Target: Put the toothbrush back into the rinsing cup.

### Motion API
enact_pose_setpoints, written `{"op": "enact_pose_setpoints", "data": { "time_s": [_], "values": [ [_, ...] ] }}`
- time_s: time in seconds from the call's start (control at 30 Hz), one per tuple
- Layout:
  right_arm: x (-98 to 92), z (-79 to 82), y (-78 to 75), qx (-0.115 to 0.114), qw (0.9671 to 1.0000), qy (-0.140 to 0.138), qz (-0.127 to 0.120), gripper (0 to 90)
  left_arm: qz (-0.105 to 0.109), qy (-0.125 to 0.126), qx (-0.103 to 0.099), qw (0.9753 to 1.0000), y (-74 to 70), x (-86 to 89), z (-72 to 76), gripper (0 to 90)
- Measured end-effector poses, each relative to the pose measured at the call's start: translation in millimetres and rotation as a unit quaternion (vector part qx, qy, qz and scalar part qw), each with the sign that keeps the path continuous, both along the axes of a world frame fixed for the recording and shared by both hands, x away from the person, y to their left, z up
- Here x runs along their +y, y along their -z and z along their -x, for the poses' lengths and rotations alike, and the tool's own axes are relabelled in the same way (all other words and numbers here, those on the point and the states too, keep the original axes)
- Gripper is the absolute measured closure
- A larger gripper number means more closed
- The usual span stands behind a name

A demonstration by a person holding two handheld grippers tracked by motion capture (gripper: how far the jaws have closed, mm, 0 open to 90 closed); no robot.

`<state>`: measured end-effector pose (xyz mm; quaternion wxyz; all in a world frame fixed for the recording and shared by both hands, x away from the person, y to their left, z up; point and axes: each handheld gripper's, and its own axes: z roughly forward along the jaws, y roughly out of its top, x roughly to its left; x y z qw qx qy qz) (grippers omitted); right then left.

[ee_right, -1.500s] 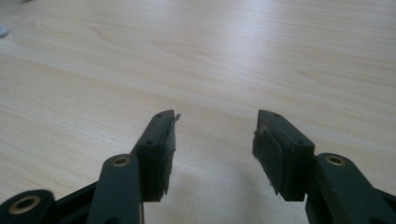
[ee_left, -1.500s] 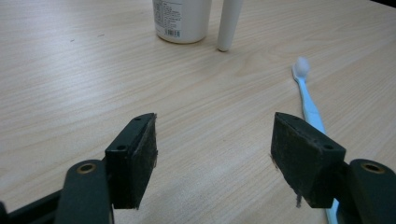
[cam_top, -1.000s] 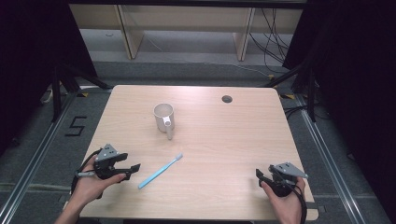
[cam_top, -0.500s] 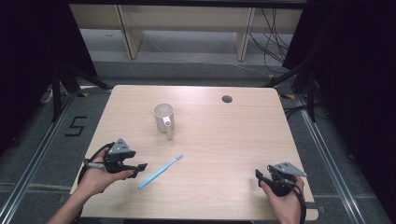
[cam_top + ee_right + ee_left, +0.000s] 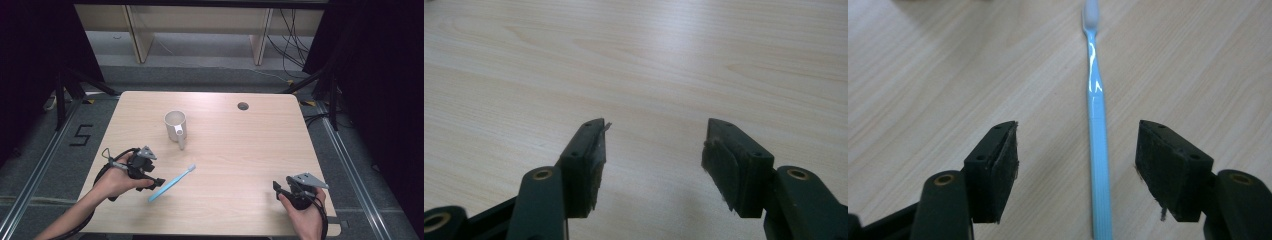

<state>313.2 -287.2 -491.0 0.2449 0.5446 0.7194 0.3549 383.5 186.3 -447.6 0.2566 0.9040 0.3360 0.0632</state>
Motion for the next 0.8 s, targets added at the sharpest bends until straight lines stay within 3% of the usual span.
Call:
{"op": "enact_pose_setpoints", "data": {
  "time_s": [0.17, 0.2, 0.23, 0.3, 0.33, 0.37, 0.47, 0.53, 0.63, 0.7, 0.73, 0.77, 0.8],
  "values": [
    [1.3, 0.1, -0.3, 0.000, 1.0000, 0.004, -0.007, 42.9, -0.015, 0.000, 0.036, 0.9992, 5.8, -11.5, -7.6, 33.3],
    [3.6, 1.1, -0.4, 0.009, 0.9997, 0.010, -0.020, 42.8, -0.015, 0.000, 0.036, 0.9992, 5.8, -11.5, -7.6, 33.3],
    [4.2, 1.5, -0.5, 0.014, 0.9995, 0.011, -0.024, 42.8, -0.032, 0.003, 0.045, 0.9985, 7.1, -14.5, -11.0, 33.6],
    [3.5, 1.5, -0.6, 0.017, 0.9996, 0.009, -0.019, 42.8, -0.053, 0.012, 0.054, 0.9971, 6.6, -16.5, -14.3, 33.7],
    [3.8, 1.1, 0.4, 0.015, 0.9996, 0.008, -0.024, 42.7, -0.052, 0.005, 0.063, 0.9967, 7.0, -18.4, -14.3, 33.8],
    [0.4, -0.5, 0.7, 0.002, 1.0000, -0.001, -0.004, 42.7, -0.054, 0.006, 0.067, 0.9962, 7.2, -19.4, -15.6, 33.9],
    [0.5, -0.8, 1.3, 0.003, 1.0000, 0.001, -0.003, 42.7, -0.057, -0.001, 0.085, 0.9948, 9.1, -22.5, -18.5, 35.2],
    [0.5, 0.0, -0.1, 0.003, 1.0000, 0.000, -0.002, 42.8, -0.066, -0.001, 0.094, 0.9934, 10.4, -24.0, -21.0, 36.7],
    [3.9, 1.5, -0.5, 0.013, 0.9995, 0.012, -0.024, 42.7, -0.080, 0.000, 0.101, 0.9916, 11.7, -26.9, -23.8, 38.0],
    [3.5, 1.1, -0.3, 0.012, 0.9996, 0.011, -0.022, 42.7, -0.084, -0.002, 0.108, 0.9906, 12.8, -29.9, -24.8, 38.2],
    [0.8, 0.4, -0.9, 0.005, 1.0000, 0.004, -0.004, 42.7, -0.089, 0.001, 0.112, 0.9897, 12.8, -31.2, -25.8, 38.3],
    [2.9, 0.9, -0.4, 0.013, 0.9997, 0.009, -0.018, 42.7, -0.092, 0.001, 0.115, 0.9891, 13.3, -32.7, -26.4, 38.6],
    [3.9, -0.3, 1.7, 0.005, 0.9997, 0.007, -0.022, 42.7, -0.092, 0.001, 0.115, 0.9891, 13.3, -32.7, -26.4, 38.8]
  ]
}}
